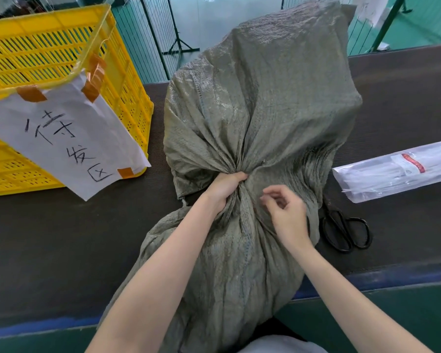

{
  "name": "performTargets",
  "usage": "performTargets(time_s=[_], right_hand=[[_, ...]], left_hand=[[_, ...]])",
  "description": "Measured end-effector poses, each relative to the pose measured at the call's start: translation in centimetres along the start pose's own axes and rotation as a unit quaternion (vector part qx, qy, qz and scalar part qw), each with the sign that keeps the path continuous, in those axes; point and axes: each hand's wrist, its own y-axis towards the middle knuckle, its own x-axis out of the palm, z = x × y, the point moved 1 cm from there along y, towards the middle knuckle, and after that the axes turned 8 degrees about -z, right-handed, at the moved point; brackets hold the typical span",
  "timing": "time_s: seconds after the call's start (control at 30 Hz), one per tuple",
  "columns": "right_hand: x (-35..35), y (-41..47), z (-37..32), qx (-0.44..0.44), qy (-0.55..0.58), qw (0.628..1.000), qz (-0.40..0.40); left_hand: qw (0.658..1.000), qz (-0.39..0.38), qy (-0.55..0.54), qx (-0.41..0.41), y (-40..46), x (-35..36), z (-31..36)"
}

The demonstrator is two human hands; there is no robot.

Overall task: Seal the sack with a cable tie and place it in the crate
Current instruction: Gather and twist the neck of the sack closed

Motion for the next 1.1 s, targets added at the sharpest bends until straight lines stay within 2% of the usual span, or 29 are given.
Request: performTargets(time_s=[0.07, 0.17, 0.27, 0.37, 0.63, 0.83, 1.1], right_hand=[[-1.2, 0.7, 0.1, 0.003, -0.018, 0.999, 0.043], [-2.7, 2.4, 1.4, 0.073, -0.084, 0.991, 0.073], [-3.0, 3.7, 2.2, 0.177, -0.039, 0.983, 0.022], [-2.4, 4.0, 1.8, 0.227, 0.018, 0.973, -0.025], [-1.8, 3.7, 1.3, 0.192, 0.053, 0.980, -0.003], [-2.1, 2.7, 1.7, 0.179, 0.078, 0.980, 0.048], [-1.0, 1.3, 0.8, 0.120, 0.073, 0.989, 0.047]], left_hand=[[1.000, -0.002, -0.007, 0.004, 0.0, -0.3, 0.0], [0.999, -0.018, 0.026, -0.017, -0.3, -0.8, 0.1], [0.993, -0.032, 0.101, -0.048, -0.5, -0.9, 0.2], [0.992, -0.043, 0.106, -0.053, -0.6, -0.7, 0.2], [1.000, -0.020, -0.020, -0.013, -1.0, -0.2, -0.3], [1.000, -0.008, 0.021, -0.008, -0.8, -0.3, 0.0], [0.989, -0.086, 0.087, -0.078, -0.8, -0.2, 0.2]])
